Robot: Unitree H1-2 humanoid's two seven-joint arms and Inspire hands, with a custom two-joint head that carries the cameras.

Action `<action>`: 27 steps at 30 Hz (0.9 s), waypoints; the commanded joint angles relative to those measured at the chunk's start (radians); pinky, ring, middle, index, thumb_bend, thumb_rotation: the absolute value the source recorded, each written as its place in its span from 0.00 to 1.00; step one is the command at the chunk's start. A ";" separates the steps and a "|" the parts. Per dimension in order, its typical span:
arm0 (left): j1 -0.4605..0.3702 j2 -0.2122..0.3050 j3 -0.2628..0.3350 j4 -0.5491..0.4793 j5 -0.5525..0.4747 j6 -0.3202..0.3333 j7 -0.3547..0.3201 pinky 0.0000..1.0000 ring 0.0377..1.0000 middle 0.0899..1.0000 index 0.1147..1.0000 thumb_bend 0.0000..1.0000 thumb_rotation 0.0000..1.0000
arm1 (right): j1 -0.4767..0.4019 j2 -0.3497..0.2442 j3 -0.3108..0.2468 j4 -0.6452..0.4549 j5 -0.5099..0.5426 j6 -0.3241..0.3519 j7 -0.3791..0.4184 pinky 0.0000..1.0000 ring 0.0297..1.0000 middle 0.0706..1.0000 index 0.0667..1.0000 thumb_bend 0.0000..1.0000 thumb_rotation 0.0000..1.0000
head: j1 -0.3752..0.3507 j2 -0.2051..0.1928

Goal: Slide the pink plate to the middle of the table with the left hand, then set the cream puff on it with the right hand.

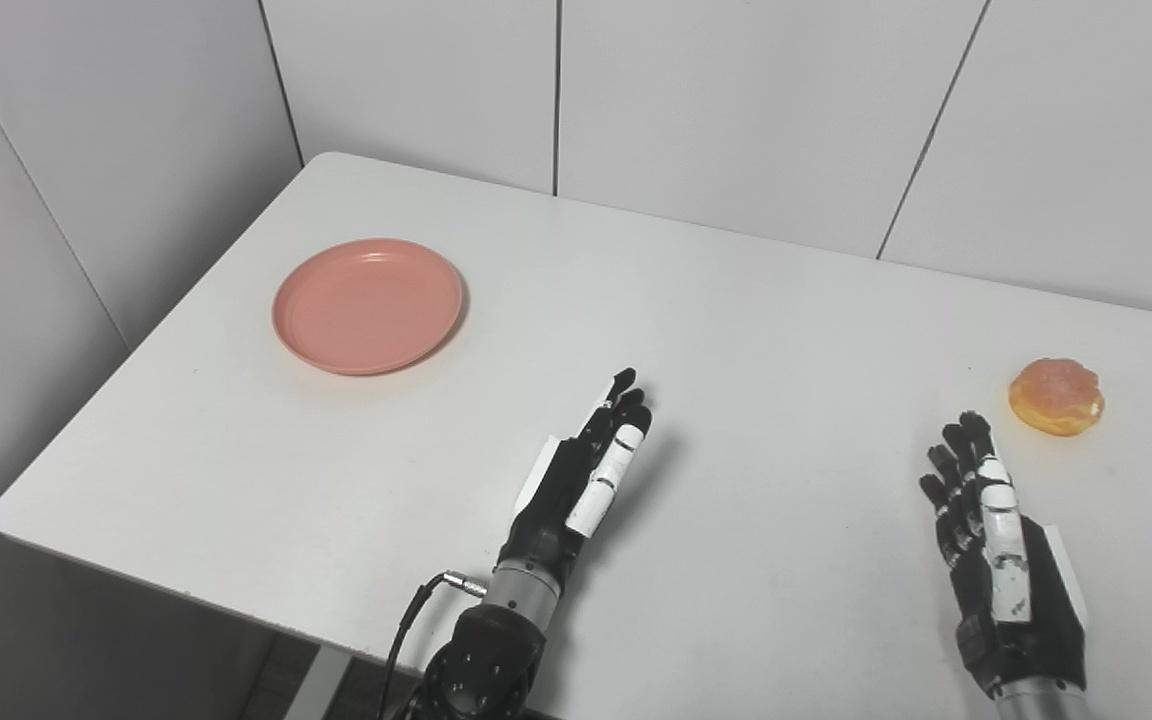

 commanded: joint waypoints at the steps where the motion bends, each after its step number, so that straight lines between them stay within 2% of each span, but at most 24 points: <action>1: 0.024 -0.013 -0.001 -0.019 0.004 -0.020 0.004 0.92 0.94 0.96 0.95 0.47 1.00 | -0.014 0.002 0.000 -0.022 0.006 -0.041 0.004 1.00 1.00 1.00 1.00 0.14 1.00 | 0.000 0.001; 9: 0.014 0.005 0.003 -0.037 0.004 -0.013 -0.008 0.93 0.95 0.96 0.95 0.51 1.00 | -0.016 -0.001 0.003 -0.016 0.003 -0.045 0.007 1.00 1.00 1.00 1.00 0.14 1.00 | -0.002 0.004; 13: 0.008 0.014 0.012 -0.049 -0.002 -0.012 -0.018 0.94 0.96 0.97 0.95 0.48 1.00 | -0.017 0.003 0.004 -0.016 -0.002 -0.044 0.001 1.00 1.00 1.00 1.00 0.14 1.00 | -0.001 0.006; 17: -0.003 0.023 0.027 -0.075 -0.012 0.005 -0.036 0.97 0.97 0.97 0.95 0.50 1.00 | -0.017 0.006 0.006 -0.016 -0.009 -0.040 -0.002 1.00 1.00 1.00 1.00 0.15 1.00 | 0.000 0.006; 22: -0.018 0.035 0.044 -0.096 -0.007 -0.006 -0.054 0.96 0.96 0.97 0.95 0.48 1.00 | -0.019 0.007 0.006 -0.011 -0.012 -0.048 -0.002 1.00 1.00 1.00 1.00 0.15 1.00 | 0.001 0.007; 27: -0.034 0.045 0.062 -0.124 -0.019 0.008 -0.072 0.98 0.97 0.97 0.96 0.51 1.00 | -0.021 0.006 0.007 -0.010 -0.009 -0.048 0.003 1.00 1.00 1.00 1.00 0.15 1.00 | 0.002 0.008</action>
